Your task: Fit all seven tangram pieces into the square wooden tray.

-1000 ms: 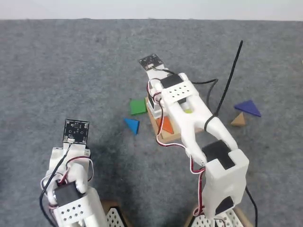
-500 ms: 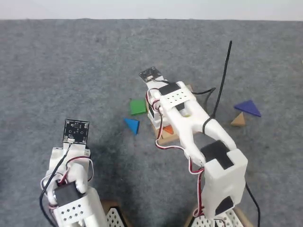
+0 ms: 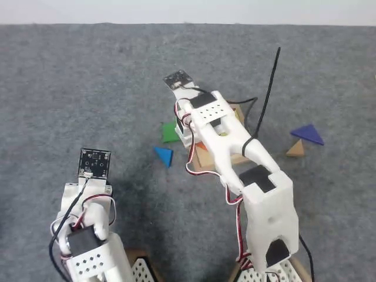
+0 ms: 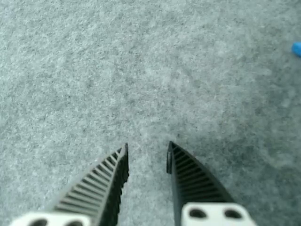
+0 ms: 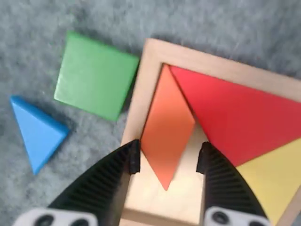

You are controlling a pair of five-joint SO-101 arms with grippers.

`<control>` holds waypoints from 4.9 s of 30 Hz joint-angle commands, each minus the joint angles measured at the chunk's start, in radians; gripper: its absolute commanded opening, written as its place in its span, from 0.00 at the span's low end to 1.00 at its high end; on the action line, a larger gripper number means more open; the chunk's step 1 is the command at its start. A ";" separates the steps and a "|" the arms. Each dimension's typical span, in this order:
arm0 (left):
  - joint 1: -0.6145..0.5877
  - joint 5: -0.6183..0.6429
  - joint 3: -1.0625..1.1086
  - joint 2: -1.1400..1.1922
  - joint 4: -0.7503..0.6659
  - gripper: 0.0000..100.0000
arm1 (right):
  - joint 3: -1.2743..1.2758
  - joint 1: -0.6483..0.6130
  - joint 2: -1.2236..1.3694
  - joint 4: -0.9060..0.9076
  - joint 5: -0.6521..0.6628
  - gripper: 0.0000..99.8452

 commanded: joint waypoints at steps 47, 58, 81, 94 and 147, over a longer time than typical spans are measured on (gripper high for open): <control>0.000 -0.006 -0.007 -0.006 -0.011 0.13 | 0.499 0.665 -0.501 -0.119 -0.336 0.21; 0.000 -0.006 -0.007 -0.006 -0.011 0.13 | 0.540 0.677 -0.464 -0.219 -0.376 0.22; 0.000 -0.006 -0.007 -0.006 -0.011 0.13 | 0.405 0.730 -0.213 -0.229 -0.353 0.13; 0.000 -0.006 -0.007 -0.006 -0.011 0.13 | 0.342 0.705 -0.237 -0.120 -0.282 0.12; 0.000 -0.006 -0.007 -0.006 -0.011 0.13 | 0.315 0.665 -0.188 -0.047 -0.526 0.08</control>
